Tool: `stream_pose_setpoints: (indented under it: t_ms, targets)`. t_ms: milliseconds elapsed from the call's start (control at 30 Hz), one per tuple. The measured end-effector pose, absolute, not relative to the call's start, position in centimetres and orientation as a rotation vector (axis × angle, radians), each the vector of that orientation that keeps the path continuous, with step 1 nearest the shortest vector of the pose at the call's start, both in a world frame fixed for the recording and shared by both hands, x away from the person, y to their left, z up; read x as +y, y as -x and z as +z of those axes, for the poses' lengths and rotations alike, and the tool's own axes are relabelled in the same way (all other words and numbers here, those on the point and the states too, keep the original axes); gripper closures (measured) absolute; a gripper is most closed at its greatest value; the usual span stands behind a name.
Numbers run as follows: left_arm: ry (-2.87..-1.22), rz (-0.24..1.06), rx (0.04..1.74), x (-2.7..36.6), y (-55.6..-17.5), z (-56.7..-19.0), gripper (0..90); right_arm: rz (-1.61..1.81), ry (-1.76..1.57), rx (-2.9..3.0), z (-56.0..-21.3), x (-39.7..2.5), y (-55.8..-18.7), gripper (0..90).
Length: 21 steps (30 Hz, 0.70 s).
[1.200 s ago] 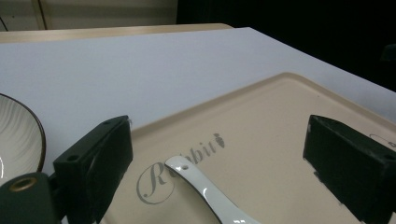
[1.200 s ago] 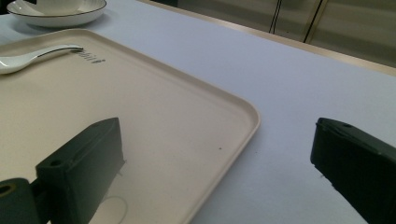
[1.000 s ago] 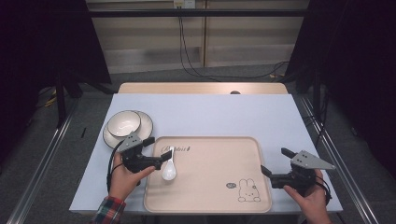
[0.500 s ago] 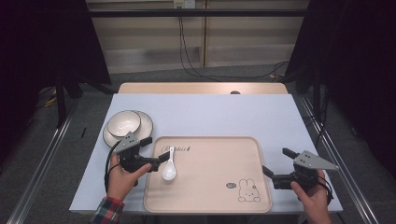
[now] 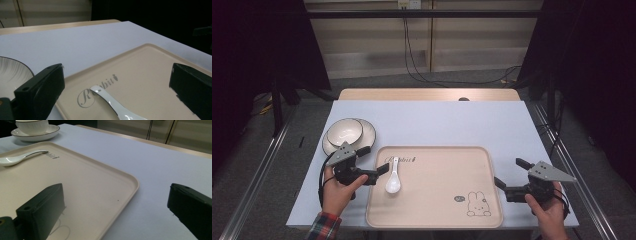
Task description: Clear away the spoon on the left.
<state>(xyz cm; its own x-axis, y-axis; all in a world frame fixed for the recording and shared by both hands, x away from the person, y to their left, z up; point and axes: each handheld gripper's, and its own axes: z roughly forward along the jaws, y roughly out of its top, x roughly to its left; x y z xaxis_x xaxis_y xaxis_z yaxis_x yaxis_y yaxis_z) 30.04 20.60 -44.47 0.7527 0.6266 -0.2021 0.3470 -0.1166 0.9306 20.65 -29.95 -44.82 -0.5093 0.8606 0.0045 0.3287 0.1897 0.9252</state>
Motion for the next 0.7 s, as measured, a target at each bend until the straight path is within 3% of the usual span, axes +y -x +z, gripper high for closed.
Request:
stream_pose_setpoints:
  t_ms: [700]
  targets:
    - [-1.729, 0.336, 0.727, 22.8, -29.2, -43.6, 0.1, 1.316, -1.124, 1.926, -44.8, -30.3, -20.6, 0.4]
